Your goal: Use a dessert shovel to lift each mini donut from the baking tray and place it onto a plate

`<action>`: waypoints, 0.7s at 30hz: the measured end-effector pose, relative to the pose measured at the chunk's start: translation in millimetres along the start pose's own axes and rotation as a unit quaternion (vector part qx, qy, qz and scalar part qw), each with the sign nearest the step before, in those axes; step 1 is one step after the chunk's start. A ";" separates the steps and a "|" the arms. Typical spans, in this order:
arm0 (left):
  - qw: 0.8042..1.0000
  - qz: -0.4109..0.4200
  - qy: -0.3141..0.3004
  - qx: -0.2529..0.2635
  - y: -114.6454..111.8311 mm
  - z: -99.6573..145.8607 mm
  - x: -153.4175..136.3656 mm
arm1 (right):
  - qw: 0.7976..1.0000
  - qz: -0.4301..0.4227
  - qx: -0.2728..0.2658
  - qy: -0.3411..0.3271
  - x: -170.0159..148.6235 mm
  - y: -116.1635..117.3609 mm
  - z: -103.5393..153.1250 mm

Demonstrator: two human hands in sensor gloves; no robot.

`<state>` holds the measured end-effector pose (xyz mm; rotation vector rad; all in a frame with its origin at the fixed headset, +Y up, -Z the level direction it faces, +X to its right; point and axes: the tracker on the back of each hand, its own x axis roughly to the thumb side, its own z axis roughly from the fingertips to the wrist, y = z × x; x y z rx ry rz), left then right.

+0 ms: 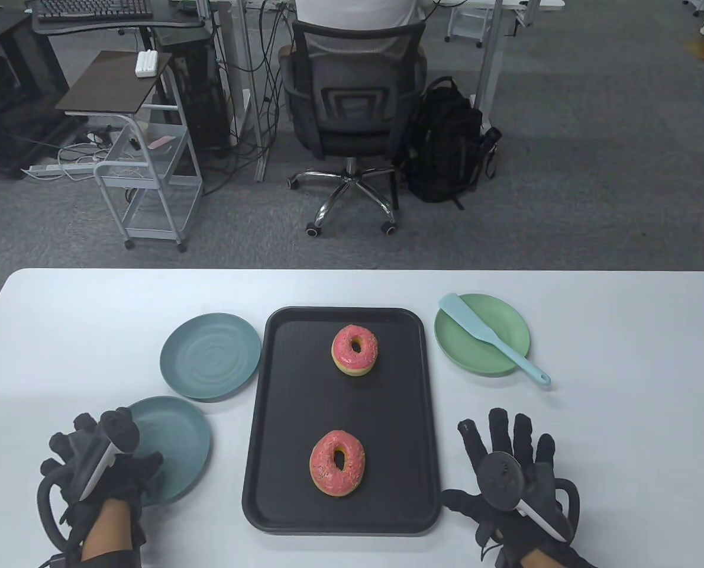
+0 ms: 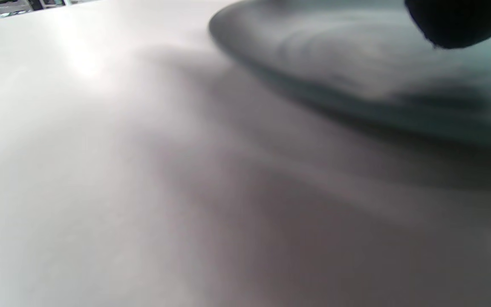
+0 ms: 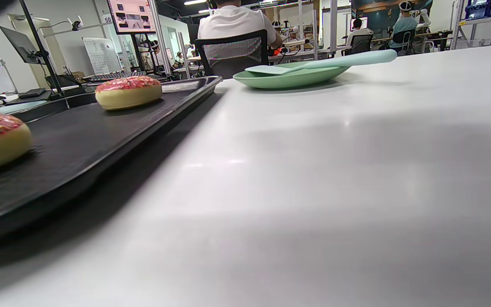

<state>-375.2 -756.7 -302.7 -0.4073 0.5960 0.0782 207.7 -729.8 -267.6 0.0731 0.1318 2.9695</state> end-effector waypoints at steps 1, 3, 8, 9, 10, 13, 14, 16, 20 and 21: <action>1.000 0.001 0.006 -0.010 -1.5 -1.9 -1.4 | 1.000 0.002 0.001 0.001 0.2 0.2 0.1; 0.999 0.001 0.024 -0.029 -4.2 -4.7 -2.9 | 1.000 0.003 0.000 0.001 0.4 -0.2 0.3; 0.998 0.028 0.033 -0.039 -4.5 -5.2 -2.7 | 1.000 0.004 0.002 0.001 0.2 0.1 0.2; 0.998 0.032 0.032 -0.034 -3.9 -4.6 -1.5 | 1.000 0.004 0.004 0.002 0.0 0.1 0.1; 0.998 0.037 0.034 -0.026 -3.2 -3.9 0.0 | 1.000 0.004 0.004 0.002 0.2 -0.1 0.2; 0.998 0.035 0.047 -0.018 -1.0 -2.1 3.3 | 1.000 0.004 0.005 0.003 0.3 -0.2 0.3; 0.998 0.035 0.054 -0.020 -0.7 -1.6 2.8 | 1.000 0.004 0.005 0.003 0.3 -0.3 0.3; 0.996 0.053 0.067 -0.024 -0.2 -0.4 -0.3 | 1.000 0.005 0.003 0.003 0.5 -0.3 0.2; 0.992 0.092 0.082 -0.017 9.3 5.0 -11.8 | 1.000 0.000 0.003 0.003 0.3 -0.6 -0.2; 0.991 0.099 0.086 -0.009 13.2 7.2 -14.0 | 1.000 -0.001 0.003 0.002 0.2 -1.1 0.0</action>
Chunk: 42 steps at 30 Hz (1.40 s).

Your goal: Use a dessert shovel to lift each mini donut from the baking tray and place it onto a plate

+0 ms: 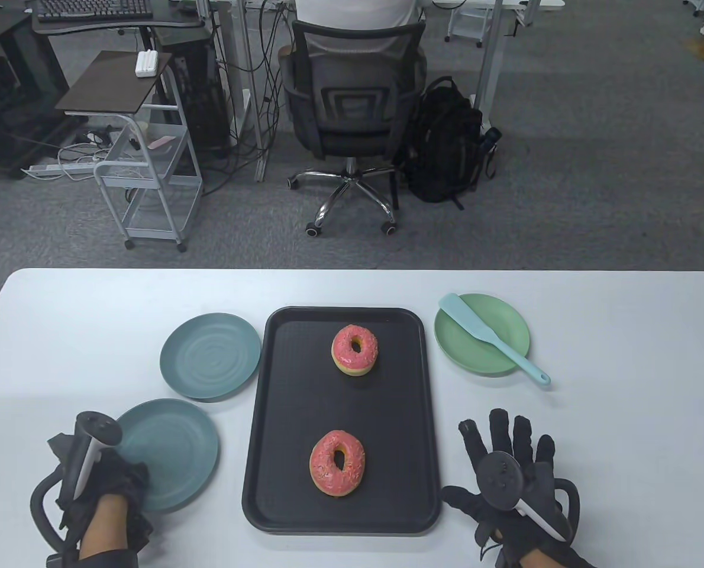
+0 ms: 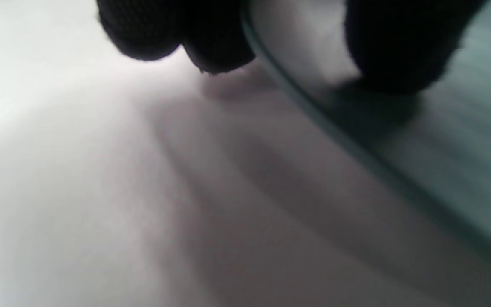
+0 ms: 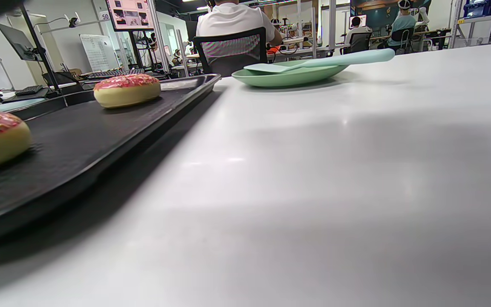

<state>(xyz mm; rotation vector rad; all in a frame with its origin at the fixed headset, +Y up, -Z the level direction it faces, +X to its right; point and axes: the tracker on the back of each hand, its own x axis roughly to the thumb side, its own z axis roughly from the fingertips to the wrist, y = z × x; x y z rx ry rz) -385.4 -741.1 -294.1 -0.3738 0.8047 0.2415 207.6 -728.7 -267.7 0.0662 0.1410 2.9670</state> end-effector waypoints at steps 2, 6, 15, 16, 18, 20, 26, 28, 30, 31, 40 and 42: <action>1.000 0.007 -0.001 0.023 10.3 5.3 -3.3 | 1.000 -0.004 -0.004 0.000 -0.6 -1.6 0.7; 0.999 0.034 0.001 0.027 27.0 16.1 -7.8 | 1.000 -0.010 -0.007 0.000 -1.8 -3.2 1.5; 0.988 0.106 -0.089 0.070 74.5 63.0 10.9 | 1.000 -0.021 -0.016 0.000 -4.1 -4.6 1.4; 0.984 0.124 -0.111 0.069 77.3 69.8 16.3 | 1.000 -0.023 -0.017 0.001 -5.0 -4.8 1.3; 0.976 0.145 -0.151 0.061 78.0 81.1 27.7 | 1.000 -0.026 -0.016 0.005 -6.8 -5.0 0.9; 0.967 0.161 -0.190 0.047 74.7 91.9 40.8 | 0.999 -0.029 -0.015 0.008 -8.6 -5.1 0.5; 0.928 0.207 -0.308 -0.040 41.4 122.3 86.4 | 0.999 -0.034 -0.012 0.016 -12.1 -5.3 -0.3; 0.914 0.209 -0.340 -0.072 24.7 130.3 100.0 | 0.999 -0.033 -0.010 0.018 -12.8 -4.7 -1.0; 0.901 0.216 -0.363 -0.102 5.7 137.9 111.2 | 0.999 -0.031 -0.008 0.021 -13.3 -3.7 -1.8; 0.895 0.222 -0.370 -0.114 -2.8 140.2 114.9 | 0.999 -0.031 -0.007 0.021 -13.5 -3.5 -2.1; 0.876 0.212 -0.400 -0.164 -59.7 154.2 134.6 | 0.999 -0.027 -0.003 0.026 -13.3 -3.7 -1.5; 0.874 0.215 -0.402 -0.167 -61.5 155.3 134.7 | 0.999 -0.022 -0.002 0.026 -12.7 -3.2 -1.3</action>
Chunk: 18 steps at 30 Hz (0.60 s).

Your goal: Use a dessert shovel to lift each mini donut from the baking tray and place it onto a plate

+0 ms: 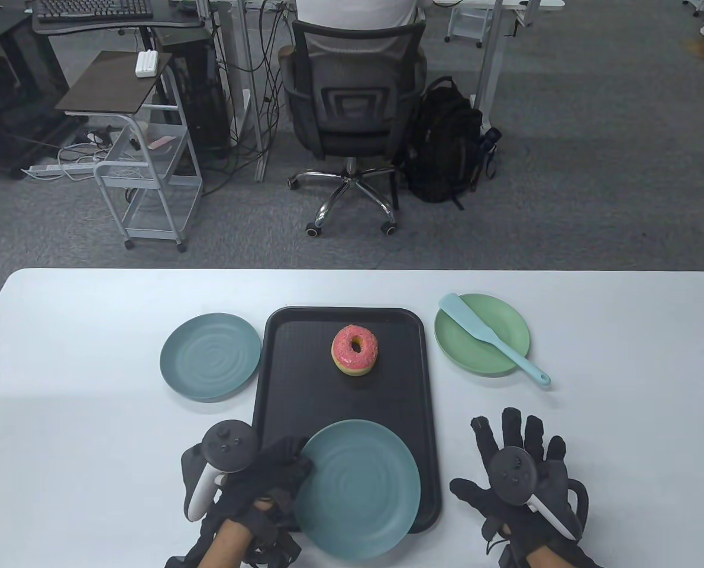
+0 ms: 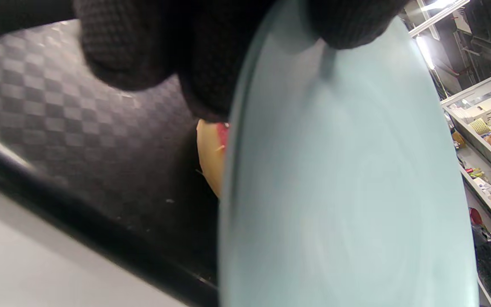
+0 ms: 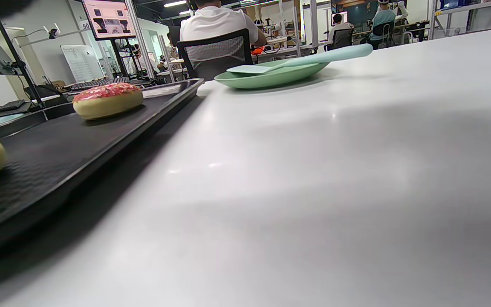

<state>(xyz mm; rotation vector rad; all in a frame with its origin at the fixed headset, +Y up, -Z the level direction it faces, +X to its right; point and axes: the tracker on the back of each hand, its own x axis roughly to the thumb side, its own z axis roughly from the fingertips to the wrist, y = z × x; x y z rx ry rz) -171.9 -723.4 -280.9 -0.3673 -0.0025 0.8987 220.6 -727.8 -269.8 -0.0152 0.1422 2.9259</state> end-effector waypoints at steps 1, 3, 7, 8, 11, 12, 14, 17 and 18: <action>1.000 0.005 0.000 -0.005 -1.0 0.1 -0.2 | 1.000 0.003 0.001 0.000 0.4 0.4 0.1; 1.000 0.004 -0.002 -0.004 -1.2 0.6 0.1 | 1.000 0.006 0.001 0.000 0.8 0.9 0.1; 1.000 0.002 -0.003 0.002 -1.0 1.2 -0.8 | 1.000 0.003 -0.002 0.000 1.2 -0.7 0.8; 1.000 0.003 -0.003 0.001 -1.1 1.1 -1.2 | 1.000 0.000 -0.011 -0.001 1.5 -2.8 1.8; 1.000 0.005 -0.003 0.000 -1.9 1.7 -1.2 | 0.998 -0.029 -0.057 -0.025 5.3 -11.0 8.0; 1.000 0.004 -0.004 -0.002 -2.7 1.8 -0.7 | 0.996 -0.045 -0.070 -0.040 8.0 -13.3 10.7; 1.000 0.000 -0.009 -0.010 -5.5 1.9 1.2 | 0.991 -0.069 -0.090 -0.070 15.9 -16.0 16.3; 1.000 -0.004 -0.020 -0.020 -9.8 2.3 3.9 | 0.985 -0.086 -0.103 -0.110 27.1 -15.5 21.5; 0.999 -0.002 -0.025 -0.026 -11.9 2.4 5.0 | 0.982 -0.096 -0.105 -0.124 31.4 -14.3 23.2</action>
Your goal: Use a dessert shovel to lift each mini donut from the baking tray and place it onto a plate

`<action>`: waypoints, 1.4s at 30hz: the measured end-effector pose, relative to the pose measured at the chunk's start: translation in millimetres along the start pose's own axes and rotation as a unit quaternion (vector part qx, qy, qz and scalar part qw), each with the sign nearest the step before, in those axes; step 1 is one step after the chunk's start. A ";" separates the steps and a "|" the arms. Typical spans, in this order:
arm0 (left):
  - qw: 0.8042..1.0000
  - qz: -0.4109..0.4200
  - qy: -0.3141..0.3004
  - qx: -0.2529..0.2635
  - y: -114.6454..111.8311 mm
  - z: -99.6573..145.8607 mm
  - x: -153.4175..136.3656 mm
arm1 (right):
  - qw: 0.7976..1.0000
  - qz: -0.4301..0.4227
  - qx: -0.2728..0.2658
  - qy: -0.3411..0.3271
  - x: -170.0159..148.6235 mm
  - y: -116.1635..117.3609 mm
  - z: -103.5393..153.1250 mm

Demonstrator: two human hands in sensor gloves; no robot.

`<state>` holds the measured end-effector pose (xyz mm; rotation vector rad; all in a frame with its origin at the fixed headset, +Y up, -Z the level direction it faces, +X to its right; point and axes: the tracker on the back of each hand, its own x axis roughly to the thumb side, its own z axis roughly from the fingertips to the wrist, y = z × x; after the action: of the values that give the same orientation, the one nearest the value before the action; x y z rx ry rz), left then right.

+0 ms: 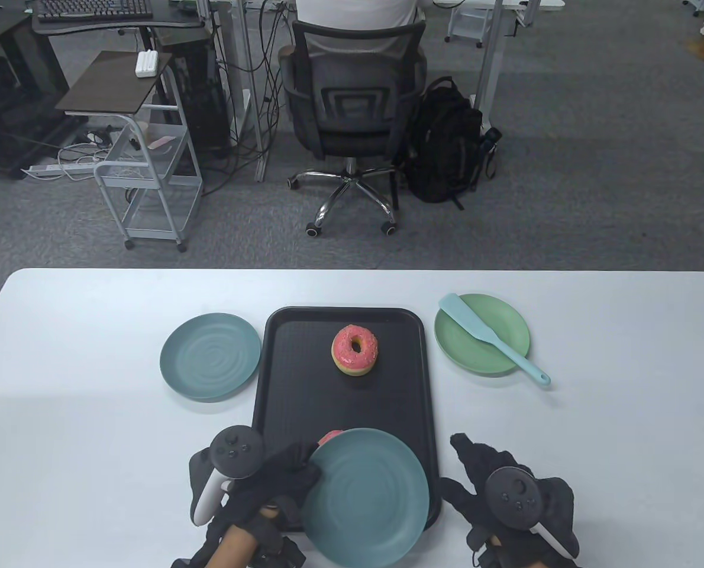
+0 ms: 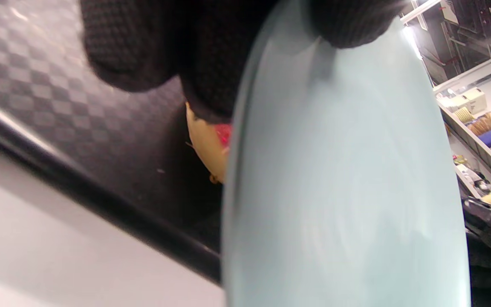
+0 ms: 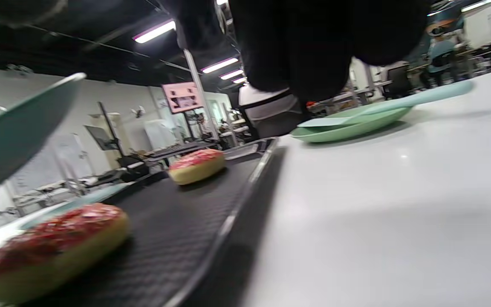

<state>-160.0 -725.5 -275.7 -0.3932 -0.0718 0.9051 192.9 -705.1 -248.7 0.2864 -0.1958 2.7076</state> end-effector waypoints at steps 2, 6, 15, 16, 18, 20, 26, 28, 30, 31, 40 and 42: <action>1.000 0.006 -0.006 -0.011 -3.8 -0.2 1.5 | 1.000 -0.020 0.007 -0.022 5.6 3.8 0.6; 0.999 0.015 -0.020 -0.032 -10.9 -1.2 4.2 | 0.998 -0.047 0.007 -0.045 13.2 10.6 1.3; 0.999 0.011 -0.027 -0.040 -13.7 -2.4 5.0 | 0.987 -0.158 -0.010 -0.003 6.9 6.2 -0.9; 0.999 0.006 -0.026 -0.026 -11.1 -1.9 3.9 | 0.986 -0.165 -0.021 0.008 3.6 2.9 -1.3; 1.000 0.005 -0.023 -0.008 -6.7 -1.2 1.4 | 0.984 -0.171 -0.033 0.039 -7.9 -3.9 -3.1; 1.000 0.013 -0.020 -0.002 -2.9 -1.1 -2.2 | 0.976 -0.193 -0.054 0.087 -27.6 -12.8 -4.9; 1.000 0.006 -0.007 0.004 -0.7 -2.8 -8.4 | 0.940 -0.187 -0.127 0.255 -95.8 -36.4 -3.7; 1.000 0.003 -0.006 0.004 -1.0 -3.0 -8.4 | 0.932 -0.163 -0.127 0.298 -111.0 -35.4 -2.7; 1.000 0.002 -0.005 0.003 -1.0 -2.8 -8.2 | 0.926 -0.146 -0.121 0.328 -120.5 -31.8 -2.3; 1.000 0.001 -0.004 0.002 -1.0 -2.8 -8.2 | 0.922 -0.135 -0.118 0.343 -125.2 -29.4 -2.4; 1.000 -0.005 0.002 0.002 -0.3 -2.8 -8.9 | 0.906 -0.106 -0.103 0.397 -143.2 -15.5 -1.1; 1.000 -0.007 0.004 0.001 -0.5 -2.9 -9.0 | 0.904 -0.100 -0.096 0.405 -146.0 -12.4 -1.0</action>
<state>-164.7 -733.7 -277.2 -0.3934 -0.0658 0.8892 328.5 -749.6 -281.8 -0.8233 -0.1659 2.3428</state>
